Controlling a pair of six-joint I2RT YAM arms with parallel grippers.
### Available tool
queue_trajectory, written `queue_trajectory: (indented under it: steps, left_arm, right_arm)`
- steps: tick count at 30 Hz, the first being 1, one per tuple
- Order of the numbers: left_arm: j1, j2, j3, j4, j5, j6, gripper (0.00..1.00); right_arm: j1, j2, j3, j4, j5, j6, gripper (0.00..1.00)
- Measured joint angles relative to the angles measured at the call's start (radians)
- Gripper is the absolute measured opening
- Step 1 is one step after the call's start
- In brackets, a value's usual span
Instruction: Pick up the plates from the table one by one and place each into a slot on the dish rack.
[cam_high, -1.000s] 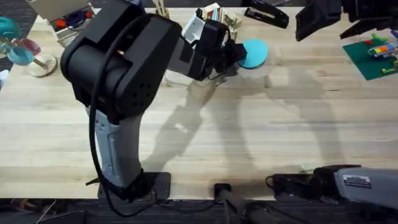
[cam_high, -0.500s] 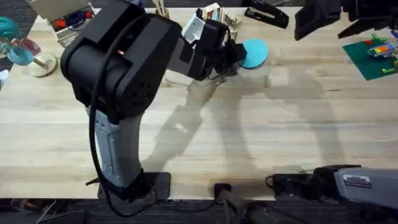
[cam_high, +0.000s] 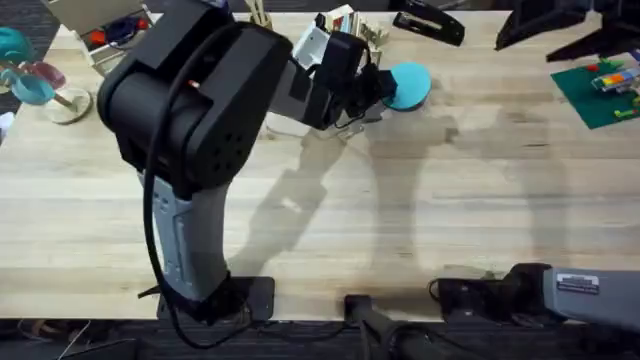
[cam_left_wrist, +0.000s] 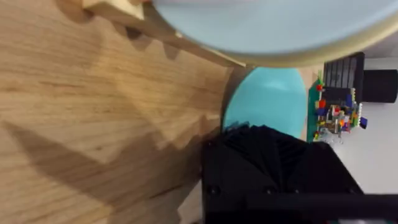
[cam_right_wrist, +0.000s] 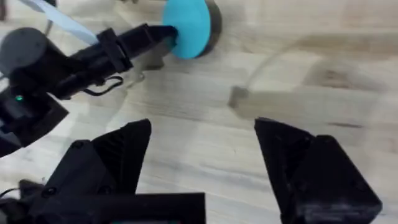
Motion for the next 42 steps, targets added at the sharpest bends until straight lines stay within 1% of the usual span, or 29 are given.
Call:
queue_trajectory:
  steps: [5,13,23,29,42]
  left_arm:
    - [0.0,0.0,0.0,0.0,0.0,0.0,0.038]
    - [0.0,0.0,0.0,0.0,0.0,0.0,0.038]
    - [0.0,0.0,0.0,0.0,0.0,0.0,0.038]
    - [0.0,0.0,0.0,0.0,0.0,0.0,0.039]
    - [0.0,0.0,0.0,-0.001,0.0,0.0,0.038]
  right_arm:
    - [-0.02,0.092,0.0,0.036,-0.116,-0.05,0.996]
    - [-0.021,0.284,-0.001,0.103,-0.246,-0.123,0.995]
    - [-0.021,0.435,-0.001,0.256,-0.373,-0.163,0.995]
    - [-0.012,0.497,-0.001,0.331,-0.402,-0.166,0.995]
    - [0.061,0.608,-0.002,0.454,-0.413,-0.135,0.995]
